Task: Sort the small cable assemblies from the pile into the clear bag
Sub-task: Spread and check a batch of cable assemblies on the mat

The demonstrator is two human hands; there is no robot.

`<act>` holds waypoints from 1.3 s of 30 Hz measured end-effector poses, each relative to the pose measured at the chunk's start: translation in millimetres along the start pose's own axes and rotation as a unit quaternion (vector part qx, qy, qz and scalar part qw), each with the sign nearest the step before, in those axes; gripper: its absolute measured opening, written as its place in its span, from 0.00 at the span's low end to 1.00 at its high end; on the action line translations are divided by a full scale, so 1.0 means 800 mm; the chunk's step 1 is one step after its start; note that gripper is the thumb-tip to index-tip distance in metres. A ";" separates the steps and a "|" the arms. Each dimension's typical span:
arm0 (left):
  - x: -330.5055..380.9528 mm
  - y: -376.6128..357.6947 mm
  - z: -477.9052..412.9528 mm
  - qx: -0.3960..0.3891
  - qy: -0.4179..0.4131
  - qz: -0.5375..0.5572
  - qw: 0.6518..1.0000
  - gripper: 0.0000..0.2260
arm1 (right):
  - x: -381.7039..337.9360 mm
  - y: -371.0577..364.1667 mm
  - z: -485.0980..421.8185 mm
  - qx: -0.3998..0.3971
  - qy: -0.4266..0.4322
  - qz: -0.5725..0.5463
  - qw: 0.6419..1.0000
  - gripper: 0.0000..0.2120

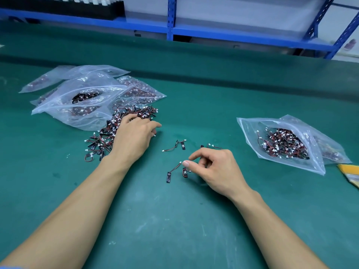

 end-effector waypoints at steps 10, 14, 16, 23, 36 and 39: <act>0.007 0.032 0.006 0.126 -0.016 0.149 0.981 0.16 | 0.002 0.005 -0.001 0.024 0.006 -0.011 1.000 0.07; 0.023 0.045 0.013 0.172 0.025 0.335 0.926 0.16 | 0.000 0.011 -0.002 0.051 0.002 -0.028 0.998 0.03; 0.036 0.040 0.017 0.132 0.094 0.507 0.847 0.17 | -0.002 0.014 -0.003 0.058 -0.001 -0.047 0.997 0.04; 0.094 0.016 0.033 0.004 0.191 0.772 0.607 0.17 | -0.012 0.021 0.000 0.026 -0.013 -0.182 0.983 0.13; 0.117 0.011 0.043 -0.027 0.180 0.738 0.650 0.20 | -0.006 0.021 -0.006 0.017 -0.047 -0.261 0.964 0.05; 0.116 0.012 0.043 -0.021 0.179 0.726 0.664 0.19 | -0.005 0.028 -0.007 0.031 -0.045 -0.249 0.967 0.04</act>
Point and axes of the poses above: each hand's wrist, its own z-axis away from the middle knuckle, its own y-axis out of the back of the hand, x = y × z, the point moved 5 cm from there along -z, towards the middle knuckle, and after that the axes turned 2 degrees about -y, right-handed, at the moved point
